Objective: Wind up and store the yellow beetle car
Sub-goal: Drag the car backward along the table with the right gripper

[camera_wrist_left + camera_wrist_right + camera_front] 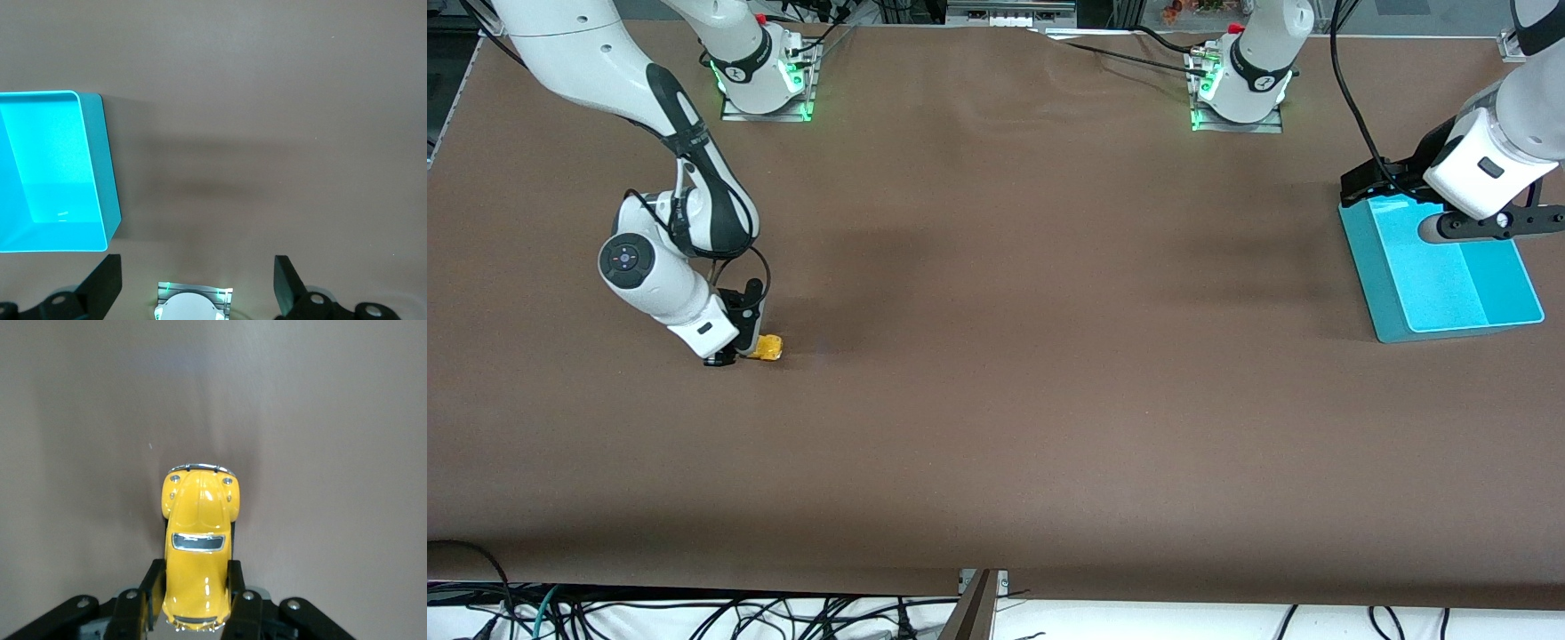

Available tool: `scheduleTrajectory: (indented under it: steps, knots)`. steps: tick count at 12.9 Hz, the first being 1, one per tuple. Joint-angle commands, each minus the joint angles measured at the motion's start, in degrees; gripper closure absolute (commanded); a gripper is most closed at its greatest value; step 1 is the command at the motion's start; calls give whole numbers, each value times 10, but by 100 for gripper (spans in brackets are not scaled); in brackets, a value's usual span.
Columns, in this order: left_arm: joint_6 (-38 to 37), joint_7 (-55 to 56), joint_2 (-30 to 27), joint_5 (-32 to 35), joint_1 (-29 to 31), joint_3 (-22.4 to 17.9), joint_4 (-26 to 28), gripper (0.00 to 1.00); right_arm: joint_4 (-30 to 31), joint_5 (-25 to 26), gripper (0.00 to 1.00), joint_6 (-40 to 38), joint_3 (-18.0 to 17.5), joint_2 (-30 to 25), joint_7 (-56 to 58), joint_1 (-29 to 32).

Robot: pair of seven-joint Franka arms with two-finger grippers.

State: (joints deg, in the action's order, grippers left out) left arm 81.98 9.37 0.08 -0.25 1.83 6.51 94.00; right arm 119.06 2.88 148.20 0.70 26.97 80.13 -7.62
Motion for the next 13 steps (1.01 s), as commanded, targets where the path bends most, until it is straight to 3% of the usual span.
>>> scheduleTrajectory:
  steps: [1,8,12,13]
  knots:
    - [-6,-11,-3,6,1,5,-6,0,4,4,75,17,-5,19,22,5]
    - [-45,-11,-10,12,6,3,-5,0,0,3,74,71,-4,66,208,152]
    - [-48,-4,-10,12,6,3,-3,0,-1,3,72,90,-5,76,221,174]
    - [-47,-4,-10,12,6,3,-4,0,-1,1,40,90,-6,76,219,174]
